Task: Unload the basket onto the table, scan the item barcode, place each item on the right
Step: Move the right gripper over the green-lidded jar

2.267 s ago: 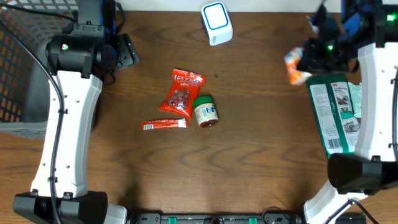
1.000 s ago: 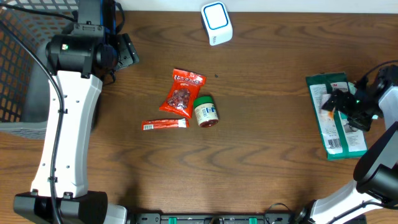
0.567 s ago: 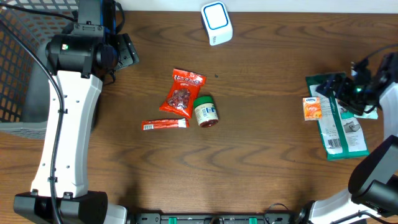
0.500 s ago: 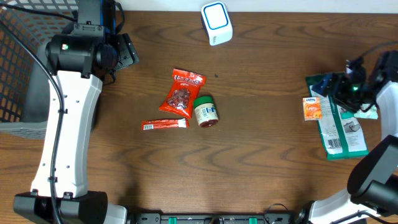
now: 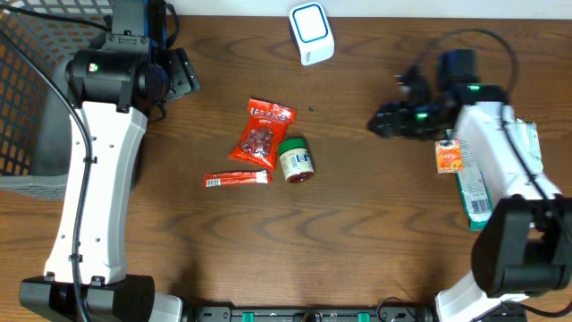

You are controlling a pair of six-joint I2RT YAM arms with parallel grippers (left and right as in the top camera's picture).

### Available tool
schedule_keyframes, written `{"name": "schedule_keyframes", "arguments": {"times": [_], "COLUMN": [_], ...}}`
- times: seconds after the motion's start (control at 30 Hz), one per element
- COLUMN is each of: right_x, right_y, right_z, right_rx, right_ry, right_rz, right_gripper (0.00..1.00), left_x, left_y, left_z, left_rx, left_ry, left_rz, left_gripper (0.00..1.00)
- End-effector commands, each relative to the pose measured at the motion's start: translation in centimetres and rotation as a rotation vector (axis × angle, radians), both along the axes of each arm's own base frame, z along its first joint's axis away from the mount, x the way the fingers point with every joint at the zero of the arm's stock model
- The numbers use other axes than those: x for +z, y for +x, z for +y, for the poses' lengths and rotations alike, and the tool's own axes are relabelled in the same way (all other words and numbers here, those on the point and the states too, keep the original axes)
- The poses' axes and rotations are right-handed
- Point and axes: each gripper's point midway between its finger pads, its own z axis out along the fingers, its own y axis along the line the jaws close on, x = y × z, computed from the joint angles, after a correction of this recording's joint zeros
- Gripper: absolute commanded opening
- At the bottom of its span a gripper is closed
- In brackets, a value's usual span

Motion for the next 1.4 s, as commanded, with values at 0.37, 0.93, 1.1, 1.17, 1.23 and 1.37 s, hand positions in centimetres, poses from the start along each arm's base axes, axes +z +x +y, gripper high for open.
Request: {"name": "schedule_keyframes", "arguments": {"times": [0.37, 0.93, 1.1, 1.17, 1.23, 1.37], "right_x": [7.0, -5.9, -7.9, -8.1, -8.2, -8.3], "right_y": [-1.0, -0.2, -0.7, -0.9, -1.1, -1.5], "right_z": [17.7, 19.5, 19.0, 18.8, 18.7, 18.0], "right_rx": [0.184, 0.236, 0.207, 0.202, 0.197, 0.198], "right_ry": [-0.251, -0.419, -0.438, -0.443, -0.448, -0.464], "right_rz": [-0.325, -0.166, -0.106, -0.093, -0.082, -0.056], "right_gripper": [0.85, 0.82, 0.76, 0.73, 0.72, 0.63], "left_x": [0.9, 0.9, 0.9, 0.9, 0.9, 0.9], "left_y": [-0.3, -0.3, -0.3, -0.3, -0.3, -0.3], "left_z": [0.3, 0.3, 0.3, 0.3, 0.3, 0.3], "left_rx": [0.002, 0.002, 0.002, 0.002, 0.002, 0.002], "left_ry": [0.009, 0.009, 0.009, 0.009, 0.009, 0.009], "left_rz": [-0.022, -0.023, -0.023, -0.023, -0.022, -0.022], "left_gripper": [0.84, 0.84, 0.84, 0.84, 0.84, 0.84]}}
